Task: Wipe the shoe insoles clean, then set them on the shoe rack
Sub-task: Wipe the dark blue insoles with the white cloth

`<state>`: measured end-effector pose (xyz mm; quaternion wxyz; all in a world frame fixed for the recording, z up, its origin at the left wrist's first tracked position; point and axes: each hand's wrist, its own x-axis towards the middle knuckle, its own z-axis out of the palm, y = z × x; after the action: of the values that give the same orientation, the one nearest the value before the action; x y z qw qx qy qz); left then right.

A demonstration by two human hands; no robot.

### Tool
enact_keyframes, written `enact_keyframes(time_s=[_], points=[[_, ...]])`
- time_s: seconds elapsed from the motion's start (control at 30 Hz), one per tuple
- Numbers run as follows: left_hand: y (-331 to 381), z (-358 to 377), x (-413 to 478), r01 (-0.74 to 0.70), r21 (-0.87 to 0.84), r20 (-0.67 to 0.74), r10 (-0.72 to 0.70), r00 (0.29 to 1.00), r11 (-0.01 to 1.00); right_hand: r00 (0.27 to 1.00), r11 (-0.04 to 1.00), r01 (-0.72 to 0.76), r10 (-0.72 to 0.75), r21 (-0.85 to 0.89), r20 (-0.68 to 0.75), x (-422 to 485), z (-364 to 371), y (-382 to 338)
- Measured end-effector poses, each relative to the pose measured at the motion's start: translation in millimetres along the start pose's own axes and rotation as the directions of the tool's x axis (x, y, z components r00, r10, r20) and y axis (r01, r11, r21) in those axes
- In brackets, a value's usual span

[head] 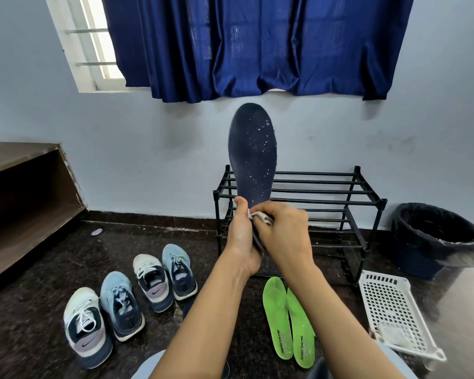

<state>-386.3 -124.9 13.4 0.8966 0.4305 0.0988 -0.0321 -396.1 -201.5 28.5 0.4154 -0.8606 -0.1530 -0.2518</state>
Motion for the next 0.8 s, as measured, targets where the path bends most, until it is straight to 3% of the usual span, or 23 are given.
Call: enact_keyframes(time_s=[0.2, 0.37, 0.57, 0.8], points=[[-6.2, 5.1, -2.6, 0.014, 0.012, 0.015, -0.015, 1.0, 1.0, 0.994, 0.993, -0.085, 0.079, -0.082, -0.077, 13.2, -6.6, 11.8], [2.4, -3.1, -0.5, 0.004, 0.005, -0.003, -0.004, 1.0, 1.0, 0.995, 0.995, 0.096, -0.097, 0.034, 0.025, -4.1, -0.4, -5.7], [-4.2, 4.8, -2.3, 0.049, 0.028, -0.03, -0.048, 0.998, 0.998, 0.999, 0.998, -0.025, 0.022, -0.062, -0.048, 9.5, -1.9, 7.9], [0.0, -1.1, 1.1, 0.037, 0.023, -0.044, -0.036, 0.998, 0.999, 1.0, 0.998, 0.005, -0.005, 0.069, -0.001, 1.2, -0.9, 2.1]])
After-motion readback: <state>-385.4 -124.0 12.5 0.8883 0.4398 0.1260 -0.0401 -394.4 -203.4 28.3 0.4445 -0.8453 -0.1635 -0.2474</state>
